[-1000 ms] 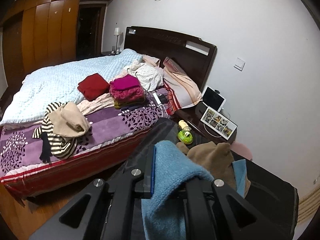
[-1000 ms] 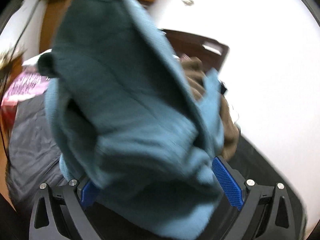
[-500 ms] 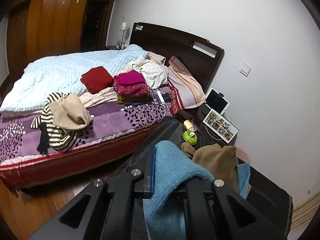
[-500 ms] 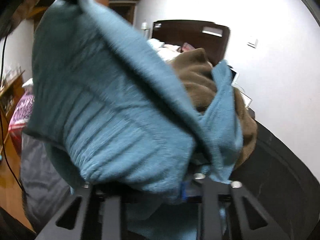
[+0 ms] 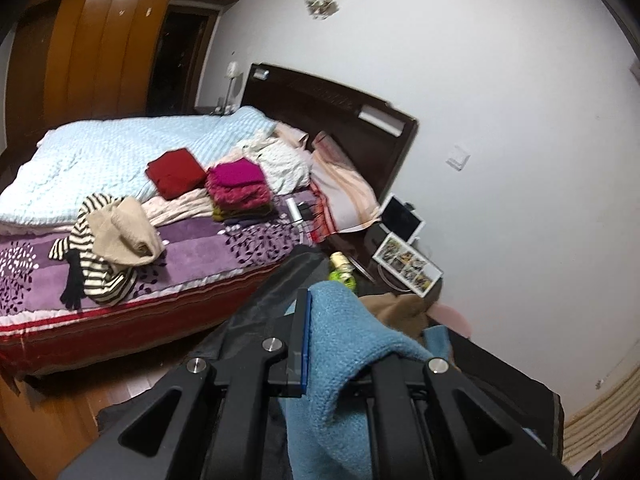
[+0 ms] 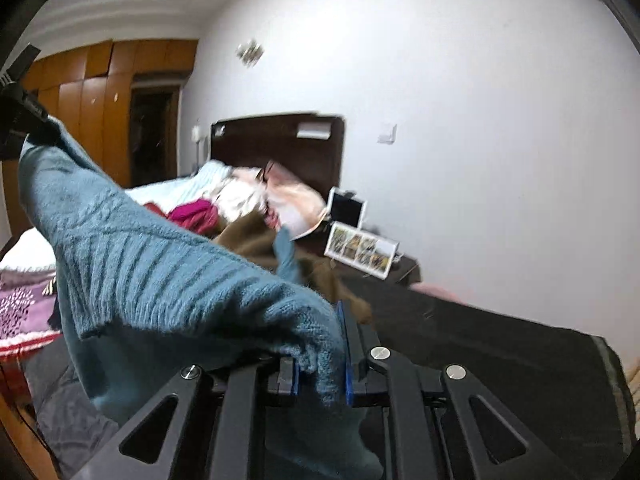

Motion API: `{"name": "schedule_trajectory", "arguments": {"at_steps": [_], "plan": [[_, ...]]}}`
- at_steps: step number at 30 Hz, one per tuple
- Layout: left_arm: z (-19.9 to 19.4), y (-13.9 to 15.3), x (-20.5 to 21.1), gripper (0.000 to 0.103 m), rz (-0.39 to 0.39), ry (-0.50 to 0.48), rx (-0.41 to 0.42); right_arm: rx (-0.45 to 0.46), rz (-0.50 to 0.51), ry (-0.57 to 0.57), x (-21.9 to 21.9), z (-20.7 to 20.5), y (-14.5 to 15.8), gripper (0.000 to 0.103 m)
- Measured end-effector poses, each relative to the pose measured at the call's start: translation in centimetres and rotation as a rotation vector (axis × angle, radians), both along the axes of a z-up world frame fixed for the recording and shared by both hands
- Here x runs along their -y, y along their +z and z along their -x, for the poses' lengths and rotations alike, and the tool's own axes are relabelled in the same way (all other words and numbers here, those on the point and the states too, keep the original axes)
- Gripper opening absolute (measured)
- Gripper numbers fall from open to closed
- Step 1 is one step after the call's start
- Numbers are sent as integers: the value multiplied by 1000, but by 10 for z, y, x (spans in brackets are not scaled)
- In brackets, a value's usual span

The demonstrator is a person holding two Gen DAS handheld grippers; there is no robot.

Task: Fold clothes
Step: 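Lift the teal sweater with both grippers, shaking it out above the bed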

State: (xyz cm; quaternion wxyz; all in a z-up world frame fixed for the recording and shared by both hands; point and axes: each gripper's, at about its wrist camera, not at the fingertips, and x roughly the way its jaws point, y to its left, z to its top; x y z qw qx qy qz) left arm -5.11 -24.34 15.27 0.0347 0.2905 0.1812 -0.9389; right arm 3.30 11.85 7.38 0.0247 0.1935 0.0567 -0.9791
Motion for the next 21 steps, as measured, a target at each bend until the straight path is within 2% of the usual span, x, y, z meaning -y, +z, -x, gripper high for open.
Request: {"name": "schedule_trajectory", "arguments": {"at_steps": [2,7,16,21], "plan": [[-7,7,-15,7,16,-18,-19,-55,-16,-37,-11,-19,13,15],[-34,26,-52,8,0,-67,-65,-193,-72,-144,-43,-58,50,15],[-100,52,-110,9,-66,-127,-130,-318,-93,-232,-108,-139,102,15],[-149,61,-132,10,-85,-93,-177,-401,-106,-253,-136,-199,127,15]]}}
